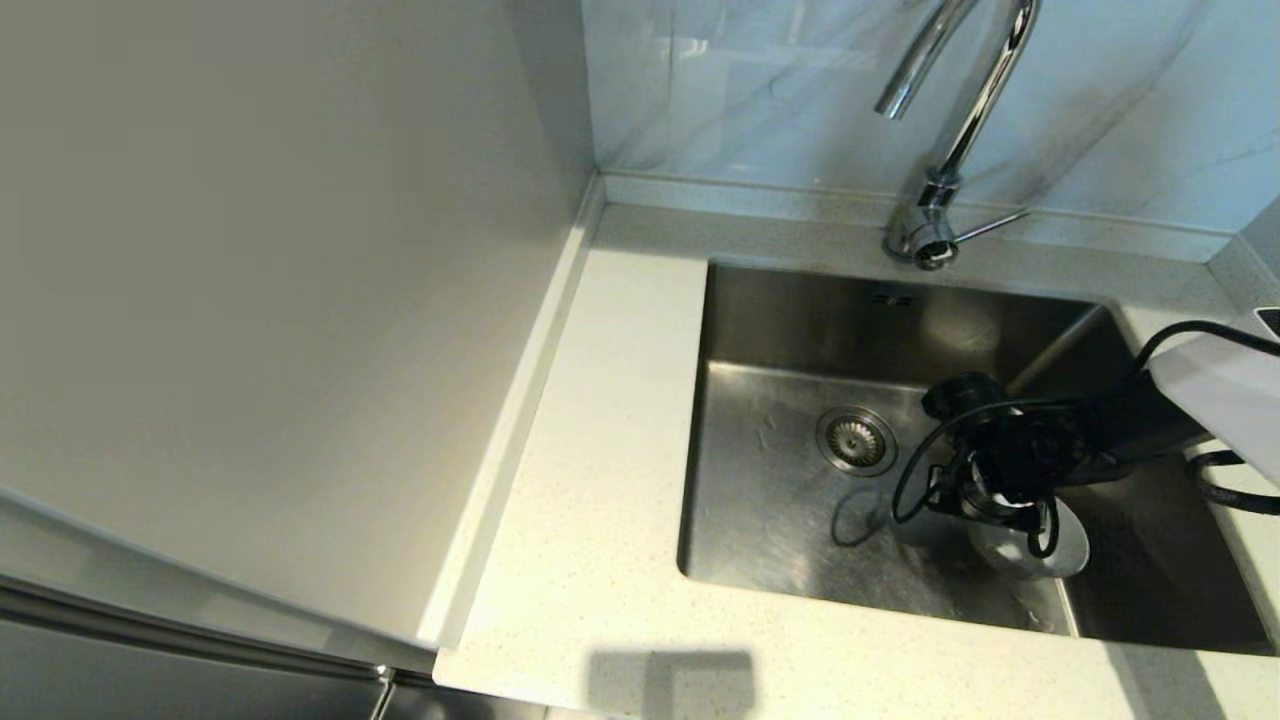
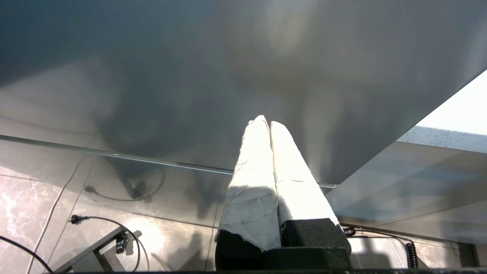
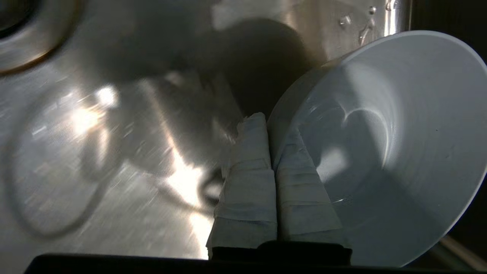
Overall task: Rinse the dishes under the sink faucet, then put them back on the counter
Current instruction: Put a bowl into the sink
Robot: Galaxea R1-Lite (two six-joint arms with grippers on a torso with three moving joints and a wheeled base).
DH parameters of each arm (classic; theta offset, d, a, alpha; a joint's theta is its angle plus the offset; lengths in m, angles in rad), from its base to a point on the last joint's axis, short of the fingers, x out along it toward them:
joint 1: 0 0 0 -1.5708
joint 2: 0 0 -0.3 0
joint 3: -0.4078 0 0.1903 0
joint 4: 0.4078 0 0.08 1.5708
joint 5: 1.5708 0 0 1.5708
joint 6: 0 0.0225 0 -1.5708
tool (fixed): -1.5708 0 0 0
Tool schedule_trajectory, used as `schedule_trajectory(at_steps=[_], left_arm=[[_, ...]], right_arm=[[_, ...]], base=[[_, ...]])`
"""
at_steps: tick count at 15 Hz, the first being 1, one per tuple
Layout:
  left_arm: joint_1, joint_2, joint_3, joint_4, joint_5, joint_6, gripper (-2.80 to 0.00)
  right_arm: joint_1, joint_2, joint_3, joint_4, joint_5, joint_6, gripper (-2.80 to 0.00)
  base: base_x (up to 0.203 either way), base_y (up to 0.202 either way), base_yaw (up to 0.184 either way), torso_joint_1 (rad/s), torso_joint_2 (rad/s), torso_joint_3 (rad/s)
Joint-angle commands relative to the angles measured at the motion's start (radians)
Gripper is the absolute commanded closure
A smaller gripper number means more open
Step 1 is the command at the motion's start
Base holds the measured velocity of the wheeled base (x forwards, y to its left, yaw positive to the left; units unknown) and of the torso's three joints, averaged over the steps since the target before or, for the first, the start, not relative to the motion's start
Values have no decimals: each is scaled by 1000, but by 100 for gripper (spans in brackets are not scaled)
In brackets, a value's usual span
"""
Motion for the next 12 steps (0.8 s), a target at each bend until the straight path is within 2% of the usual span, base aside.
schedule_trajectory(at_steps=[1, 5, 6, 12], left_arm=[[0, -3, 0, 0, 0, 0, 0], [0, -3, 0, 0, 0, 0, 0], [0, -3, 0, 0, 0, -1, 0], [0, -3, 0, 0, 0, 0, 0]], right_arm=[[-30, 76, -25, -5, -3, 4, 0], [-48, 97, -39, -7, -3, 3, 0], [-48, 96, -47, -6, -2, 2, -280], [-45, 14, -10, 3, -2, -13, -280]], base=[[0, 0, 0, 0, 0, 0], [0, 0, 0, 0, 0, 0], [0, 0, 0, 0, 0, 0], [0, 0, 0, 0, 0, 0]])
